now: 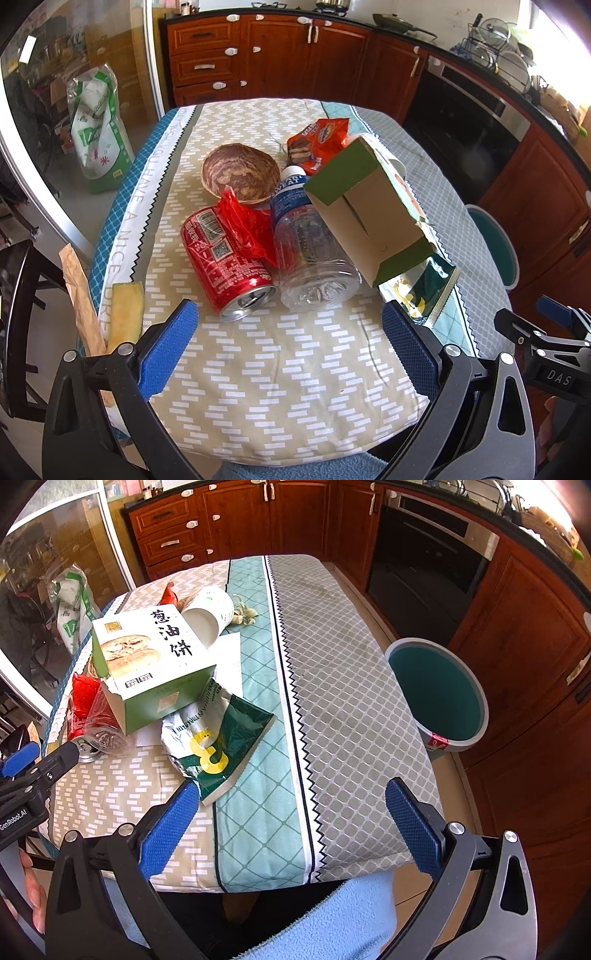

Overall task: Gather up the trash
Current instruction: 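Grasp the red cola can with the left tool while the right tool grasps the pastry box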

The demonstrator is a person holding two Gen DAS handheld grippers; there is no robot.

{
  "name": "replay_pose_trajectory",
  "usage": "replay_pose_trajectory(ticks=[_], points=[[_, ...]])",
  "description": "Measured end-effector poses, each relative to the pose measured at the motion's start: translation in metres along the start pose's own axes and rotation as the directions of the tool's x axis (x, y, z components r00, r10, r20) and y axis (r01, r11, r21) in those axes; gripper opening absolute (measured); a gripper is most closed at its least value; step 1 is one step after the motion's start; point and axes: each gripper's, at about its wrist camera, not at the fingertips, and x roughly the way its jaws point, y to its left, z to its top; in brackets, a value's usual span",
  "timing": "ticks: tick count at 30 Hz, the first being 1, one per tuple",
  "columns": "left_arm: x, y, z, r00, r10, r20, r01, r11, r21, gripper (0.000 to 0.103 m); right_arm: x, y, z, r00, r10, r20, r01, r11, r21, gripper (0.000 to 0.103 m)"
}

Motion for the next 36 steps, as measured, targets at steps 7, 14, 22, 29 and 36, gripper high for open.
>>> replay_pose_trajectory(ticks=[7, 14, 22, 29, 36], points=[[0.014, 0.044, 0.005, 0.999, 0.044, -0.029, -0.045, 0.998, -0.048, 0.099, 0.002, 0.048, 0.025, 0.995, 0.099, 0.031, -0.096, 0.992, -0.087, 0.097], [0.027, 0.088, 0.010, 0.996, 0.043, -0.078, -0.053, 0.990, -0.134, 0.099, 0.024, 0.087, 0.047, 0.996, 0.068, 0.061, -0.059, 0.988, -0.141, 0.097], [0.052, 0.083, 0.021, 0.992, 0.006, -0.126, -0.022, 0.991, -0.130, 0.099, 0.057, 0.092, 0.054, 0.998, 0.062, 0.028, -0.058, 0.991, -0.120, 0.067], [0.065, 0.069, 0.028, 0.989, 0.003, -0.149, -0.021, 0.993, -0.119, 0.099, 0.070, 0.063, 0.049, 0.986, 0.164, -0.016, -0.164, 0.986, -0.008, 0.011], [0.085, 0.062, 0.026, 0.986, -0.004, -0.168, -0.017, 0.993, -0.119, 0.091, 0.080, 0.058, 0.047, 0.985, 0.167, -0.042, -0.166, 0.986, 0.016, 0.014]])
